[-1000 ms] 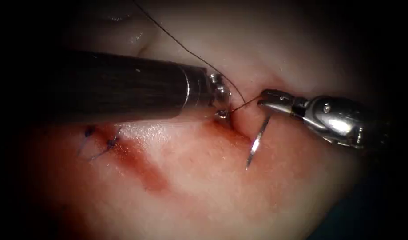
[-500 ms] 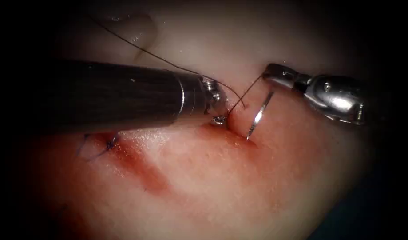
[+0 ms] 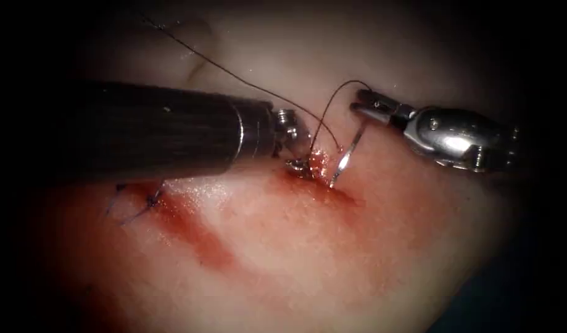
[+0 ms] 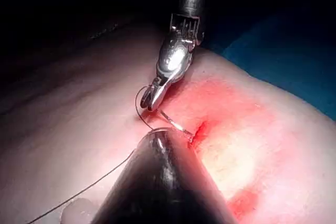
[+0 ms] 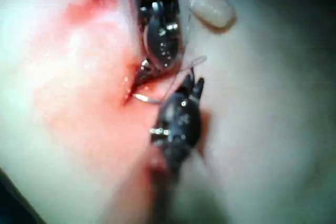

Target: Wound Closure

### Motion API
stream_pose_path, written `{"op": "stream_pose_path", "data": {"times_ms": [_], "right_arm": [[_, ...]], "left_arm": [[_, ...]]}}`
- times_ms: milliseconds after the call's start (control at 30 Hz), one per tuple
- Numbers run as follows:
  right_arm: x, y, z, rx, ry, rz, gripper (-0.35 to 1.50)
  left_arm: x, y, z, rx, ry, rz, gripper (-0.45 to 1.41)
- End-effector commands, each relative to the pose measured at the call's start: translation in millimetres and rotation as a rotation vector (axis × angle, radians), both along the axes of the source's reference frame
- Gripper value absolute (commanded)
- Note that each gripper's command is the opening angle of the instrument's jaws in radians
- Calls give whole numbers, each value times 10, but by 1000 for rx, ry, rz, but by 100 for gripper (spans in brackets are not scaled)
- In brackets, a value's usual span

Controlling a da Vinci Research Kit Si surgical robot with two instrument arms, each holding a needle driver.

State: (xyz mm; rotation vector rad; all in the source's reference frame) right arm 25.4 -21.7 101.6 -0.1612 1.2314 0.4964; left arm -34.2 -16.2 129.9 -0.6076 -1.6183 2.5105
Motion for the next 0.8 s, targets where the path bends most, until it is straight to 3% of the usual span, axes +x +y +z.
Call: {"op": "stream_pose_path", "data": {"times_ms": [33,800], "right_arm": [[10,-1,5,-7,-2,-3,-35],[10,-30,16,-57,-15,-31,-35]], "left_arm": [[-6,0,3,1,-3,1,-8],[-2,8,-7,-12,-18,-12,-8]]}}
